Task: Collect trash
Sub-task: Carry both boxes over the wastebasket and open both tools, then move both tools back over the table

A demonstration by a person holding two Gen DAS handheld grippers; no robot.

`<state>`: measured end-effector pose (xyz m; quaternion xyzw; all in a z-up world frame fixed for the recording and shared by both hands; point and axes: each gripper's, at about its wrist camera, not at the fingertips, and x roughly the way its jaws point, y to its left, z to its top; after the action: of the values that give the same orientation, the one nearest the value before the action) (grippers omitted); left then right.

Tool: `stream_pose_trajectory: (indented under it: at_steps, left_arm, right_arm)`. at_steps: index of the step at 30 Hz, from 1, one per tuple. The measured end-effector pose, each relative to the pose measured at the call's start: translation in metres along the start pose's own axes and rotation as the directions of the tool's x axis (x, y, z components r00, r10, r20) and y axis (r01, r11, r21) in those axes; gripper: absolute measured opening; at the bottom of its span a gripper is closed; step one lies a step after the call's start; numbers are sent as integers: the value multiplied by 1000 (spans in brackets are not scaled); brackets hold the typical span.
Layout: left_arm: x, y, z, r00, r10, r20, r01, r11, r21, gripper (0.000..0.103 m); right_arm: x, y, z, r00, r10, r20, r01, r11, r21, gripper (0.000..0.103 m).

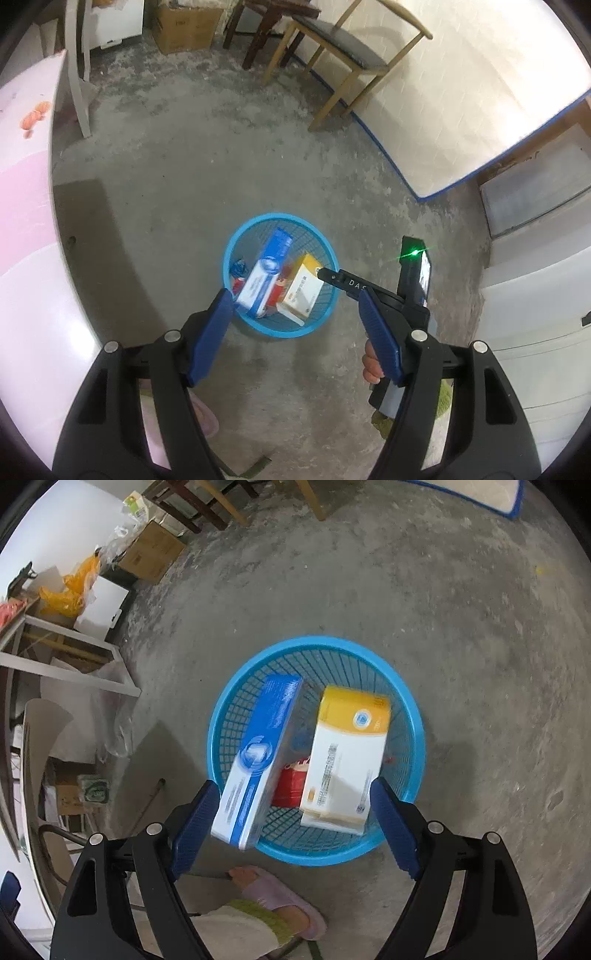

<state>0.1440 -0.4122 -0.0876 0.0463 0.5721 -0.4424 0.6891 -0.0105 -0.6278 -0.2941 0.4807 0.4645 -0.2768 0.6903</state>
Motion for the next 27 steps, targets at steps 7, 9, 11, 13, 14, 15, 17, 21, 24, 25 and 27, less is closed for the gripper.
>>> stream_pose_trajectory:
  at_steps: [7, 9, 11, 13, 14, 15, 17, 21, 24, 25, 27]
  left_arm:
    - [-55, 12, -21, 997, -9, 81, 6, 999, 39, 67]
    - [-69, 16, -26, 994, -9, 104, 4, 999, 47, 67]
    - [-90, 22, -39, 990, -9, 142, 0, 998, 61, 67]
    - [-110, 30, -51, 984, 3, 179, -14, 998, 63, 70]
    - [-124, 40, -60, 978, 20, 208, -32, 998, 53, 71]
    - [-133, 47, -66, 974, 36, 225, -46, 998, 40, 71]
    - [-156, 68, -83, 961, 71, 266, -76, 997, 8, 71]
    - [-197, 114, -113, 923, 170, 344, -149, 985, -89, 71]
    - [-227, 151, -141, 884, 256, 391, -200, 963, -181, 72]
    - [-235, 163, -150, 874, 280, 399, -209, 955, -212, 72]
    - [-251, 188, -171, 852, 328, 408, -221, 932, -289, 72]
  right_arm:
    - [-19, -11, -20, 999, -29, 38, 29, 1000, -1, 81]
    - [-29, -12, -25, 998, -27, 53, 27, 1000, 2, 81]
    - [-46, -9, -31, 997, -8, 72, 8, 1000, -6, 81]
    - [-66, 1, -35, 994, 21, 106, -17, 999, -39, 81]
    - [-79, 10, -38, 991, 37, 125, -29, 997, -66, 81]
    - [-89, 19, -39, 989, 53, 138, -40, 995, -93, 81]
    - [-112, 50, -42, 982, 100, 160, -72, 983, -169, 81]
    - [-147, 131, -52, 965, 217, 149, -153, 922, -355, 81]
    - [-161, 203, -70, 944, 315, 94, -230, 837, -496, 81]
    - [-162, 227, -77, 937, 343, 64, -257, 804, -536, 81]
    - [-157, 282, -97, 920, 390, -26, -323, 720, -614, 81]
